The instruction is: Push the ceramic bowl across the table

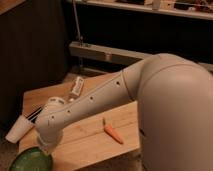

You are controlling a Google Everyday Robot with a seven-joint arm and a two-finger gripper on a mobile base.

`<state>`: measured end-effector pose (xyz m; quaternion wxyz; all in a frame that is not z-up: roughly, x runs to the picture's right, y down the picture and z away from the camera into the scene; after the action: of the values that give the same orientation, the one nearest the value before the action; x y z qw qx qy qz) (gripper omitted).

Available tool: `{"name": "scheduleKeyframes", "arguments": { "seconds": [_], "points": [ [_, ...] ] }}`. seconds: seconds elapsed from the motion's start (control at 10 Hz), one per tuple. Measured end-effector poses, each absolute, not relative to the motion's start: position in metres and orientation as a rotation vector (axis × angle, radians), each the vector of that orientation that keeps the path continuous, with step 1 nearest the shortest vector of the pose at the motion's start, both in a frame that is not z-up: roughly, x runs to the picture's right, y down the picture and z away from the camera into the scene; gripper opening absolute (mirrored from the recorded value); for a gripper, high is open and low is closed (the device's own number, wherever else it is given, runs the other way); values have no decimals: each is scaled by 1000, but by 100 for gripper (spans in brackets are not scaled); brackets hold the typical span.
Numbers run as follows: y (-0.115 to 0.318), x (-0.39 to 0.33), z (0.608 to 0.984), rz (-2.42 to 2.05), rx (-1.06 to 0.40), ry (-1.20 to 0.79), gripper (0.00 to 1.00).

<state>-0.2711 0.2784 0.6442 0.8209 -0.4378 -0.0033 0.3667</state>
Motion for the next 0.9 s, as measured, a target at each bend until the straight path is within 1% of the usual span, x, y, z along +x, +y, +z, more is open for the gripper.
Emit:
{"name": "scheduleKeyframes", "arguments": {
  "seconds": [0.2,0.4,0.6,0.9],
  "points": [
    [305,-305,650,712,-1007,2,12],
    [309,-327,655,662,-1046,20,12],
    [313,-341,659,605,-1058,57,12],
    [335,-335,676,566,-1039,124,12]
  ]
}}
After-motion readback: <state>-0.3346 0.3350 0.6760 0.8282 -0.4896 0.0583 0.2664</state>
